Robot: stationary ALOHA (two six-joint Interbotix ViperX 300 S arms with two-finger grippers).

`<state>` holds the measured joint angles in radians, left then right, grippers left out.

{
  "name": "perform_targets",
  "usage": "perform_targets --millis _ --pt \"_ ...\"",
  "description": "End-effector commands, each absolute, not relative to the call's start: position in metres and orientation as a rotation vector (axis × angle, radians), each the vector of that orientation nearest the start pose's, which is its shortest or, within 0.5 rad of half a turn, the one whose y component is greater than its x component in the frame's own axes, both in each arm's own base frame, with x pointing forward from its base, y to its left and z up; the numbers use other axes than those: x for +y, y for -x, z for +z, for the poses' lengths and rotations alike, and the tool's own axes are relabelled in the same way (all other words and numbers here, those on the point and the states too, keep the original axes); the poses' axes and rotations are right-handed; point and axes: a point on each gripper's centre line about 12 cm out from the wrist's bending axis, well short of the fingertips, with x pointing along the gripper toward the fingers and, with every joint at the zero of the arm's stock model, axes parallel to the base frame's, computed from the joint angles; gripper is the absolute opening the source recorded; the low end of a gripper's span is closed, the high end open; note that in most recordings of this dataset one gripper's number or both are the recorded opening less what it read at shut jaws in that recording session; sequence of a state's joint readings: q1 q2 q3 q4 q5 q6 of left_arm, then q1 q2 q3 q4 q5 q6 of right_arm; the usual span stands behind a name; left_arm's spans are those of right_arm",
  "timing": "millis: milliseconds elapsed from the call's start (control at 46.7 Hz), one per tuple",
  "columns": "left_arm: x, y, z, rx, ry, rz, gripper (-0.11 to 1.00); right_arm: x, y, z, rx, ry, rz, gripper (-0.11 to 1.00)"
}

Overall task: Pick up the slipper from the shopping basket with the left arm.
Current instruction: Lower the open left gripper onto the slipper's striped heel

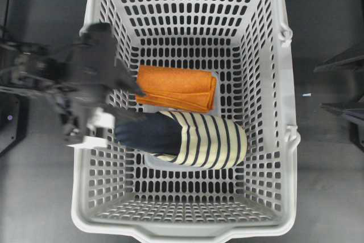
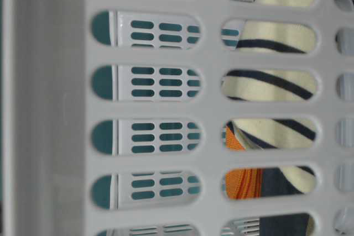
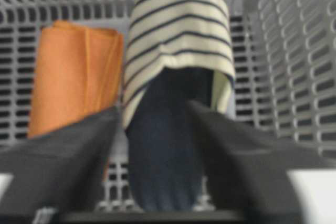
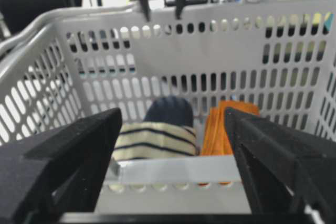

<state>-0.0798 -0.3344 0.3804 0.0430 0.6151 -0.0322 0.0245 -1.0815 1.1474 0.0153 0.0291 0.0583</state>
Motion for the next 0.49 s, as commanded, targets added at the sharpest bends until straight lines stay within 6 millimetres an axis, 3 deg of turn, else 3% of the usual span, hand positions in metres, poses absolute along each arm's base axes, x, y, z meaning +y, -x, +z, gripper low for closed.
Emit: perform_targets --millis 0,128,471 --pt "-0.029 -0.372 0.346 0.681 -0.040 -0.057 0.66 0.004 -0.180 0.299 0.082 -0.077 0.018 0.74" --pt "-0.033 -0.397 0.329 0.765 -0.047 -0.060 0.90 0.003 -0.180 0.299 0.083 -0.078 0.014 0.74" --pt "-0.056 -0.447 0.283 0.972 -0.075 -0.087 0.90 0.003 -0.180 0.297 0.087 -0.077 0.014 0.74"
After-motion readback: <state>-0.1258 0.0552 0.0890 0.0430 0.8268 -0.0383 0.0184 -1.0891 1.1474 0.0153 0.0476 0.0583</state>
